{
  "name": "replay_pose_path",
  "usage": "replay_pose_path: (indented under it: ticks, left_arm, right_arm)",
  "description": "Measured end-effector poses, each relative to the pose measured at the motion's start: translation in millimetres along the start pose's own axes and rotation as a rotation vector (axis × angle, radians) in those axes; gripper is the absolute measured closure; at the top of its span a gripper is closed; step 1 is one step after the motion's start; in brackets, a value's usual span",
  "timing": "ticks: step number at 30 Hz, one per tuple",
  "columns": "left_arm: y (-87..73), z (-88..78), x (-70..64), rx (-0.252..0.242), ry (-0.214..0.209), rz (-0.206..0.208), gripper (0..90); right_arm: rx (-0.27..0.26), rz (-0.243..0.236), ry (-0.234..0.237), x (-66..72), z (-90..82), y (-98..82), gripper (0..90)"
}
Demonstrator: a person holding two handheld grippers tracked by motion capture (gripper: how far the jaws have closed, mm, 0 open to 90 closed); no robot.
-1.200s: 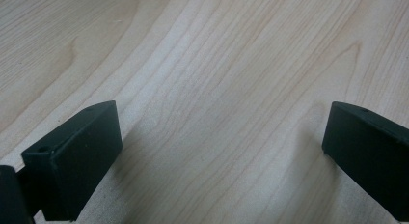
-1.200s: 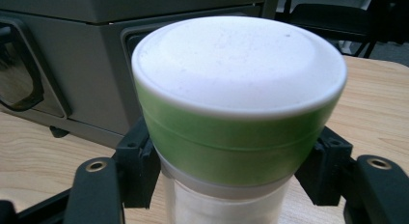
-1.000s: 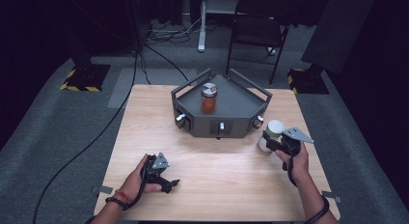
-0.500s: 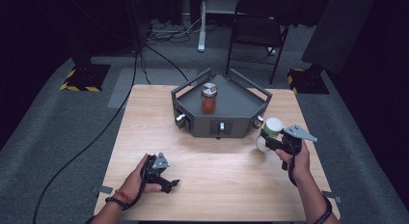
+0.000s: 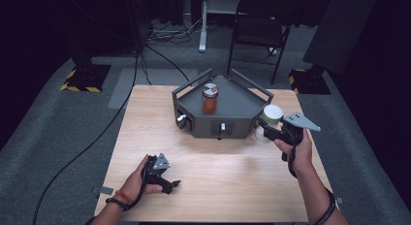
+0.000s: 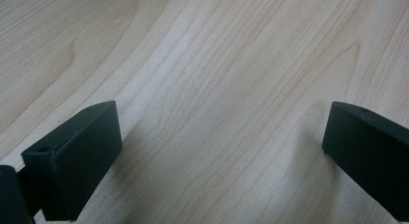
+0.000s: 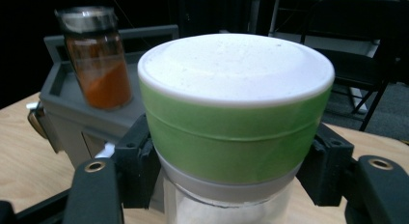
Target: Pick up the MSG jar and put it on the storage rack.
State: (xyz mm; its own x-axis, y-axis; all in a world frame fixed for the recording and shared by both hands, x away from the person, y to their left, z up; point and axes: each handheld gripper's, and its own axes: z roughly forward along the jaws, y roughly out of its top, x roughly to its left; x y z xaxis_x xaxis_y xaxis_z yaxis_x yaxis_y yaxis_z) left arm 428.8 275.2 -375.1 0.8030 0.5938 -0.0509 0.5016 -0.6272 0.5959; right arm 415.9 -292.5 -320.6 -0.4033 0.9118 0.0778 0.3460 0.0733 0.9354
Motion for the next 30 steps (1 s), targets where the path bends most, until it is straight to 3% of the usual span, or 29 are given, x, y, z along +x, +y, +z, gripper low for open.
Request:
replay_pose_path:
  ticks: [8, 22, 30]
  left_arm:
    - [-0.1, 0.0, -0.1, 0.000, 0.001, 0.000, 0.1]
    - [0.0, 0.0, -0.1, 0.000, 0.000, 0.000, 0.1]
    - [-0.1, -0.1, -0.5, 0.000, 0.002, -0.001, 0.2]
  right_arm:
    - [-0.008, -0.027, -0.023, 9.4, 10.2, 28.5, 33.6]
    - [-0.034, -0.036, -0.030, 21.4, 27.2, 59.2, 33.4]
    - [-0.049, -0.021, -0.041, 14.8, 36.0, 71.1, 33.4]
